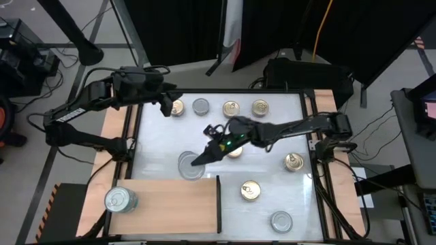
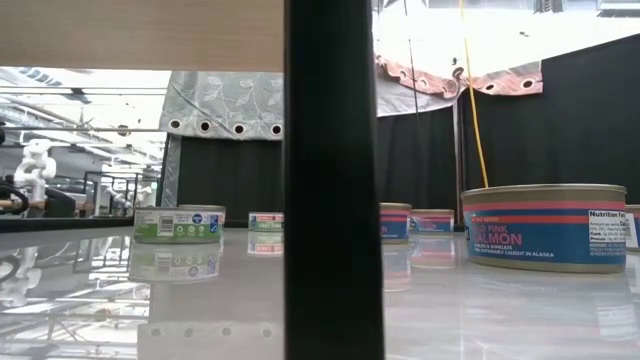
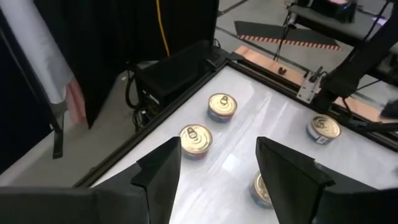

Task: Stack canned seafood by type on shelf
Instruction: Put the green tuna can on the shelf

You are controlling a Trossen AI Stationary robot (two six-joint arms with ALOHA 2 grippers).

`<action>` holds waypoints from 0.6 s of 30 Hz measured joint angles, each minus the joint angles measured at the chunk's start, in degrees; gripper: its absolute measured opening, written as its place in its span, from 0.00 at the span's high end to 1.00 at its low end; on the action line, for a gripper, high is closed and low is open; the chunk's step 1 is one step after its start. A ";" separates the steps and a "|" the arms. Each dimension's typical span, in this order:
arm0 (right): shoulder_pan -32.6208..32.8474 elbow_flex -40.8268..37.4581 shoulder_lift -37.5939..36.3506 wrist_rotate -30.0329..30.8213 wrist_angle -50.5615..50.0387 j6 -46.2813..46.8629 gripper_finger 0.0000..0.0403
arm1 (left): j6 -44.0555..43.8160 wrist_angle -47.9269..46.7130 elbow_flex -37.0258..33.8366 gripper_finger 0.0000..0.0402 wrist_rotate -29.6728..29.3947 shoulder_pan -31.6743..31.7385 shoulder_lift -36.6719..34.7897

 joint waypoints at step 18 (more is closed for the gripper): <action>0.28 16.40 13.02 -2.77 -4.85 -10.78 0.68 | -4.98 -3.58 -0.07 0.47 9.11 -2.43 -3.99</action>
